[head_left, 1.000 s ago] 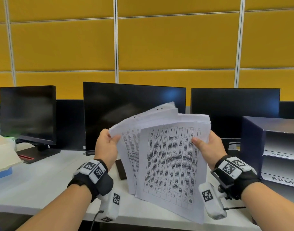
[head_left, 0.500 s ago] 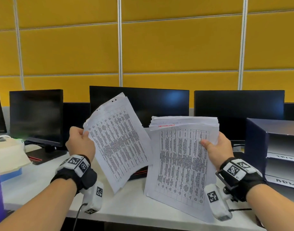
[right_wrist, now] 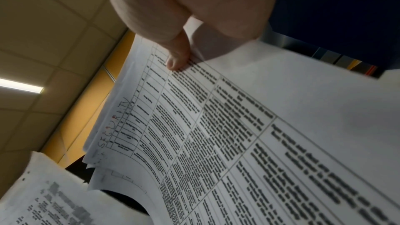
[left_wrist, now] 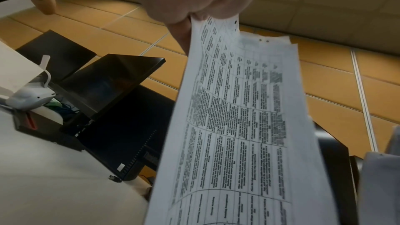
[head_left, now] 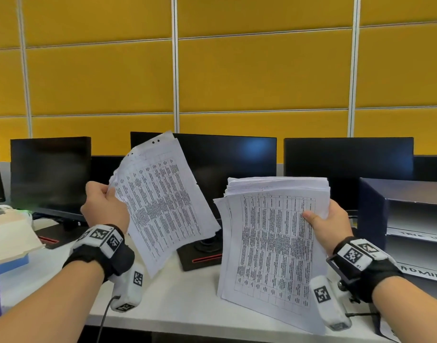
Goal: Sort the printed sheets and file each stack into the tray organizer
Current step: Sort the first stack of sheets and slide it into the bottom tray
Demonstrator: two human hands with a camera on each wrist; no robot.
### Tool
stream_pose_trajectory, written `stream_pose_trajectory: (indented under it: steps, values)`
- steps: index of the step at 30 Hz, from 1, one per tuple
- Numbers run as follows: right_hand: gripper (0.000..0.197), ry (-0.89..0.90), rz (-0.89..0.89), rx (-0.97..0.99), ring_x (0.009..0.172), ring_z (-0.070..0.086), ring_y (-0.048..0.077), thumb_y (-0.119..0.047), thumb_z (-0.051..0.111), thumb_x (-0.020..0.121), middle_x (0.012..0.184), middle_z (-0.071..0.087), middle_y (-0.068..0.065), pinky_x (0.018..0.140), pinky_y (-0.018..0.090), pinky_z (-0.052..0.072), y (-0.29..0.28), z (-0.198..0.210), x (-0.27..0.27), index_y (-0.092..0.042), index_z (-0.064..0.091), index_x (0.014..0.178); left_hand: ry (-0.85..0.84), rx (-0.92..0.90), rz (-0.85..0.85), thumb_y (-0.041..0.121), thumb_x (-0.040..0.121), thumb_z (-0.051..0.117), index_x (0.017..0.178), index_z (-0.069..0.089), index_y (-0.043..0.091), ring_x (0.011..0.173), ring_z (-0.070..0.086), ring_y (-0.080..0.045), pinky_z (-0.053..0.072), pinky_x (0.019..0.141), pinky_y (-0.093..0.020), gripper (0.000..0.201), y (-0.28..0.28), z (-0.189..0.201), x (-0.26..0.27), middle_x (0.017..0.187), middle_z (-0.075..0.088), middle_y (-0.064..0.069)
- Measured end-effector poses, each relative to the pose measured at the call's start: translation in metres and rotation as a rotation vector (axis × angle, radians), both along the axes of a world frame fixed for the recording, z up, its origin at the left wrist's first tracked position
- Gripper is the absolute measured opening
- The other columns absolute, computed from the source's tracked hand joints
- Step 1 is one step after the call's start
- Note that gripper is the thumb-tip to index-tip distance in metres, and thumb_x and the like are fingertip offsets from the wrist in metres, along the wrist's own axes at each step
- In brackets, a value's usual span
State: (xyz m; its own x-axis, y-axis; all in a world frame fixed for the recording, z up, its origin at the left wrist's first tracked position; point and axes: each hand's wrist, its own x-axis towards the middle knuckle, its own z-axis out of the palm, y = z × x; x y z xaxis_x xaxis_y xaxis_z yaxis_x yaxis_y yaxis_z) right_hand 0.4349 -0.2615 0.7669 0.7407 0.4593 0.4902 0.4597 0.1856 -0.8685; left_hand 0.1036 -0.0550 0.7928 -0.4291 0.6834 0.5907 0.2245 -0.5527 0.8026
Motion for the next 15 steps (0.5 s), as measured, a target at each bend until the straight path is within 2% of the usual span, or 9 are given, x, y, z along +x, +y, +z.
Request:
stream_pose_trajectory:
  steps: [5, 8, 11, 13, 15]
  values:
    - [0.035, -0.003, 0.007, 0.007, 0.098, 0.058, 0.022, -0.004, 0.061, 0.088, 0.108, 0.061, 0.006, 0.082, 0.038, 0.048, 0.001, -0.001, -0.001, -0.009, 0.053, 0.122, 0.056, 0.031, -0.023, 0.008, 0.1, 0.042, 0.089, 0.045, 0.004, 0.061, 0.041, -0.026, 0.033, 0.061, -0.034, 0.012, -0.004, -0.002, 0.003, 0.068, 0.042, -0.006]
    - [0.036, 0.001, 0.022, 0.002, 0.101, 0.06, 0.024, -0.004, 0.061, 0.087, 0.109, 0.062, 0.007, 0.085, 0.041, 0.05, 0.001, 0.0, -0.002, -0.01, 0.053, 0.122, 0.094, 0.021, -0.072, 0.006, 0.099, 0.044, 0.088, 0.046, 0.003, 0.056, 0.04, -0.021, 0.028, 0.05, -0.029, 0.012, -0.005, -0.004, 0.01, 0.068, 0.042, -0.006]
    - [0.035, 0.011, 0.062, -0.004, 0.101, 0.061, 0.025, -0.005, 0.062, 0.087, 0.106, 0.064, 0.005, 0.086, 0.043, 0.051, 0.001, 0.002, -0.002, -0.011, 0.053, 0.121, 0.142, 0.021, -0.215, 0.008, 0.097, 0.049, 0.079, 0.046, 0.008, 0.058, 0.041, -0.015, 0.031, 0.05, -0.026, 0.018, -0.004, -0.006, 0.022, 0.069, 0.045, -0.005]
    - [0.034, 0.01, 0.091, 0.003, 0.1, 0.061, 0.024, -0.004, 0.062, 0.087, 0.101, 0.064, 0.002, 0.083, 0.04, 0.051, 0.001, 0.003, -0.004, -0.011, 0.054, 0.119, 0.138, 0.018, -0.346, 0.01, 0.096, 0.053, 0.072, 0.041, 0.013, 0.058, 0.04, -0.019, 0.036, 0.054, -0.028, 0.027, -0.004, -0.008, 0.035, 0.068, 0.043, -0.006]
    - [0.034, 0.009, 0.108, 0.006, 0.101, 0.062, 0.024, -0.004, 0.062, 0.086, 0.104, 0.065, 0.005, 0.086, 0.043, 0.052, 0.005, 0.003, -0.006, -0.009, 0.054, 0.119, 0.158, 0.011, -0.462, 0.011, 0.094, 0.058, 0.071, 0.04, 0.014, 0.06, 0.04, -0.02, 0.038, 0.056, -0.033, 0.029, -0.007, -0.012, 0.052, 0.067, 0.043, -0.008]
